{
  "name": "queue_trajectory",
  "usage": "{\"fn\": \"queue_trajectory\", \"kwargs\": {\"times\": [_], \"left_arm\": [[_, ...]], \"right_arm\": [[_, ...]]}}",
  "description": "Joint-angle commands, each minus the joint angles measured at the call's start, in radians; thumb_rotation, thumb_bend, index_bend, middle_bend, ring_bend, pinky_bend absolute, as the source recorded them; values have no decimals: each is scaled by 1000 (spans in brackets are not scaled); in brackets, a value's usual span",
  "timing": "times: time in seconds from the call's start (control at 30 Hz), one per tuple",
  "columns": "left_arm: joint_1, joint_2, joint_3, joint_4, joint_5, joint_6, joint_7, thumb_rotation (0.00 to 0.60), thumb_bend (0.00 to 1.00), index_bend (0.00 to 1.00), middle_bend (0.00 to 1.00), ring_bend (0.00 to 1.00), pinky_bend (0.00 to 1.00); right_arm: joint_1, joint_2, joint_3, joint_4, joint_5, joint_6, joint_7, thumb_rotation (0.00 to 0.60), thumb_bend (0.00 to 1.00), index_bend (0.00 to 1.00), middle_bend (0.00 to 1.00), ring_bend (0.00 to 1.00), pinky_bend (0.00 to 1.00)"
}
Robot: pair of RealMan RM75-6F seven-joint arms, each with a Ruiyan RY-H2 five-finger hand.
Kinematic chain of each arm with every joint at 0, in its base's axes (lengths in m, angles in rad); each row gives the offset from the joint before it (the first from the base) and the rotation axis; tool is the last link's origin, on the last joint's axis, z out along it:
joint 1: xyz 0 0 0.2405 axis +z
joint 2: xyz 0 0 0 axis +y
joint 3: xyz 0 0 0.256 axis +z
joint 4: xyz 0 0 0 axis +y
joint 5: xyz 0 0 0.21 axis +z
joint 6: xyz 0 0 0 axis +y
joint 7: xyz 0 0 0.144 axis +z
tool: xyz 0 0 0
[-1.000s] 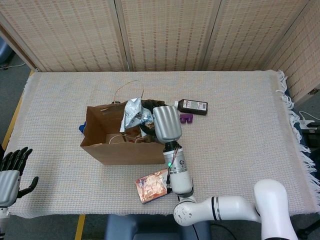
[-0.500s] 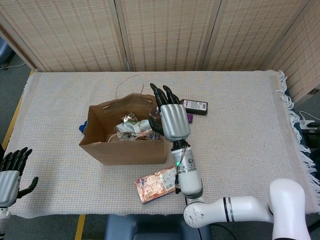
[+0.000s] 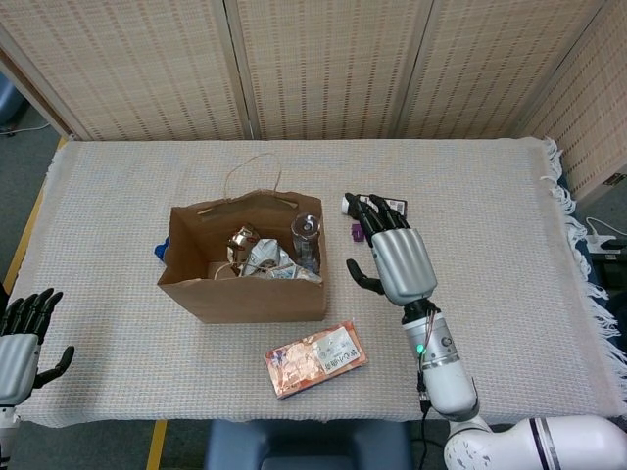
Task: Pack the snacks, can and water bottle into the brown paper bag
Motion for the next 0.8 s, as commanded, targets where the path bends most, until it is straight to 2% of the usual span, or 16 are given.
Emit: {"fn": "queue_trajectory", "kwargs": {"times": [0.03,0.1,0.17,0.33,0.47,0.6,0.8], "left_arm": [[-1,-2,-1,0,-1,0,9,600,359,44,0,0,0],[-2,-3,-3,-2,-3,-1,18,600,360,44,0,0,0],[-3,-4,-4,-3,-4,-2,23,600,361,44,0,0,0],[-6,-5,-6,-8,-8,-5,32,600,360,44,0,0,0],[-6,-5,-6,-8,-8,-6,31,600,360,44,0,0,0],[-6,-4,-6,-7,-8,-6,26,600,360,44,0,0,0],[-6,-2,-4,-5,-5,-7,16,600,359,44,0,0,0]], "right_arm": [[-103,229,-161,-25,-79,-136,75,600,255,0,158,47,187],[-109,328,-200,9,-104,-241,131,600,248,0,158,47,183],[-108,380,-225,40,-140,-311,165,600,221,0,158,47,183],[-101,432,-298,97,-283,-450,221,600,132,0,143,35,154],[-93,421,-346,113,-381,-530,250,600,114,0,123,17,125],[-86,378,-376,119,-427,-574,240,600,113,0,118,14,121],[-60,279,-389,125,-390,-628,189,600,108,0,40,0,96]]}}
